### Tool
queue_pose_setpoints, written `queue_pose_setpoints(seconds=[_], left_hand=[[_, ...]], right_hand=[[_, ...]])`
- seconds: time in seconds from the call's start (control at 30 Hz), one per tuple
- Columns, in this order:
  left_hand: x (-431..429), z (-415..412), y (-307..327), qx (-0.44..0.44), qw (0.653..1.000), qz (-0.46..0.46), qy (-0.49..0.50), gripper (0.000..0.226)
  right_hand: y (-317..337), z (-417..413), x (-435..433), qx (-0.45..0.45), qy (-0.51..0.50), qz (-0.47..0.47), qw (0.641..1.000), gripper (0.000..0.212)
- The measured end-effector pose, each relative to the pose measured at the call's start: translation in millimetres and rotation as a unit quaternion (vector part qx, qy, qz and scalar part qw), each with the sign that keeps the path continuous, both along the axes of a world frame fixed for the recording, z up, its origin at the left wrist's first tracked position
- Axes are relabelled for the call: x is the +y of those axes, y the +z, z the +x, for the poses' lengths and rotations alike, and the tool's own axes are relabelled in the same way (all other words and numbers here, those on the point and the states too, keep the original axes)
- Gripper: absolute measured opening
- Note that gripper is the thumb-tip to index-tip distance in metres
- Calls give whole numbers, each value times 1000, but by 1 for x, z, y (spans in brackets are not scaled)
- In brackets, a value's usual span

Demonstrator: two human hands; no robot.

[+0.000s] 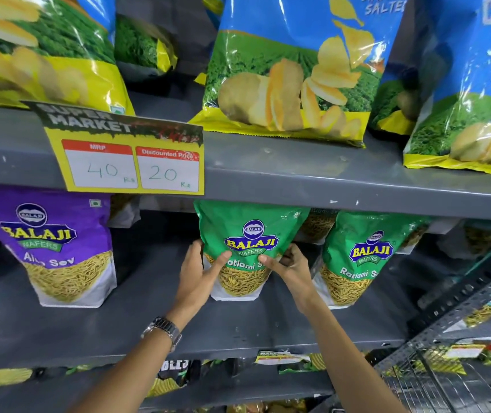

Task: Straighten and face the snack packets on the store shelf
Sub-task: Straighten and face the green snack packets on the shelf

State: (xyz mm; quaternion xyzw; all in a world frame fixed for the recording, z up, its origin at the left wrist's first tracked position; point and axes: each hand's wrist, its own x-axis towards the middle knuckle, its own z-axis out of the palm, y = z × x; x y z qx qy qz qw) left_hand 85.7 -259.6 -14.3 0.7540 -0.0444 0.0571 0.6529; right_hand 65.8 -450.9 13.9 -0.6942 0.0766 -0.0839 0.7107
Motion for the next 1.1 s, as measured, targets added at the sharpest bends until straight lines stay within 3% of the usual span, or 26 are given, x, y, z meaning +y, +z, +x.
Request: queue_pose_setpoints(seconds=[0.13, 0.23, 0.33, 0.43, 0.53, 0.6, 0.67, 0.73, 0.83, 0.93, 0.97, 1.1], left_hand=[[0, -2, 3, -9, 1000, 5, -11, 64], [-6, -19, 0, -37, 997, -44, 56, 72], [-26, -57, -10, -124, 983, -55, 126, 50], [-64, -87, -14, -127, 991, -24, 29, 29], [-107, -87, -9, -49, 991, 48, -116, 33], [-132, -75, 4, 34, 978, 73, -191, 50], [-150, -58, 19, 87, 969, 75, -218, 64], [-163, -43, 31, 98, 961, 90, -240, 68], [-180, -26, 37, 147, 951, 84, -259, 75], [-190, -22, 38, 189, 943, 58, -268, 96], [-192, -21, 36, 192, 943, 54, -266, 97], [-192, -22, 35, 194, 948, 25, -252, 64]], right_hand=[[-1, 1, 2, -6, -13, 13, 1000, 41], [-4, -7, 5, -25, -58, -14, 998, 58], [-3, -31, -2, -105, -155, -61, 980, 47], [-3, -52, -33, -224, -339, -85, 910, 18], [-4, -54, -87, -217, -494, -39, 841, 29], [1, -50, -123, -172, -488, -2, 856, 24], [6, -44, -154, -109, -424, 25, 899, 18], [5, -33, -179, -26, -348, 29, 937, 38], [-5, -20, -201, 34, -238, 22, 970, 90], [-19, -12, -212, 43, -162, 37, 985, 86], [-10, -15, -203, 36, -153, 40, 987, 84], [-4, -27, -194, 22, -194, 30, 980, 87]])
